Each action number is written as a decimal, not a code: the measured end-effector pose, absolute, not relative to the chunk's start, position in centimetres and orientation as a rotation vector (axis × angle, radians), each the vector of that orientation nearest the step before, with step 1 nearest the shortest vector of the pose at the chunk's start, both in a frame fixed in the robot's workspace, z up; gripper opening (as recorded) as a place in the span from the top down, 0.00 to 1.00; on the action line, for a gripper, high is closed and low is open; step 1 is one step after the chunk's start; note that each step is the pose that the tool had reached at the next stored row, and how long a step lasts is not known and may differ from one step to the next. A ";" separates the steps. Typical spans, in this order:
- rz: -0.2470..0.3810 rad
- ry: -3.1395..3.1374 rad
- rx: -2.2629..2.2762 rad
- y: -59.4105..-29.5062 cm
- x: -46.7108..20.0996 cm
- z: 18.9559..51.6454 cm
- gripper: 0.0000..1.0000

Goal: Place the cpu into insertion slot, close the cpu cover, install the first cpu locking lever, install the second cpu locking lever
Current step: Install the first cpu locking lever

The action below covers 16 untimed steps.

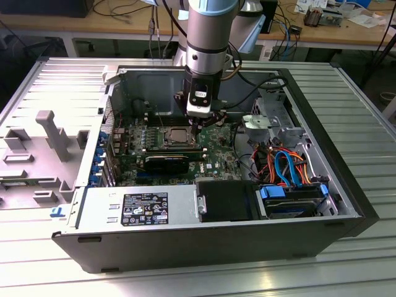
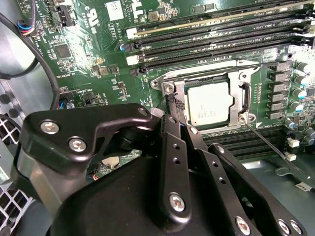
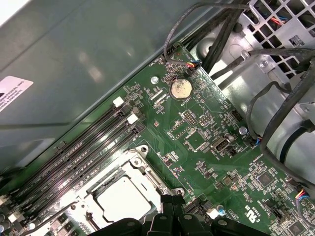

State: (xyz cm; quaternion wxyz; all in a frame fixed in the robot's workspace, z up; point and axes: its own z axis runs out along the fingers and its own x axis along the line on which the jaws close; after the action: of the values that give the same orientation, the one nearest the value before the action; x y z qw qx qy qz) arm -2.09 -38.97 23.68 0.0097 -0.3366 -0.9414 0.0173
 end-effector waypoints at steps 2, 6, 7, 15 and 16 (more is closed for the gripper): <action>0.054 -2.940 -1.049 -39.0 -2.1 23.7 0.89; 0.054 -2.942 -1.044 -39.0 -2.1 23.7 0.89; 0.054 -2.942 -1.043 -39.0 -2.1 23.7 0.89; 0.054 -2.945 -1.035 -39.0 -2.1 23.7 0.89; 0.054 -2.946 -1.034 -39.0 -2.1 23.7 0.89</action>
State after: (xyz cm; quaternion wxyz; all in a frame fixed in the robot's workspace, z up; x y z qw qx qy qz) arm -2.09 -38.97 23.68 0.0096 -0.3311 -0.9434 0.0174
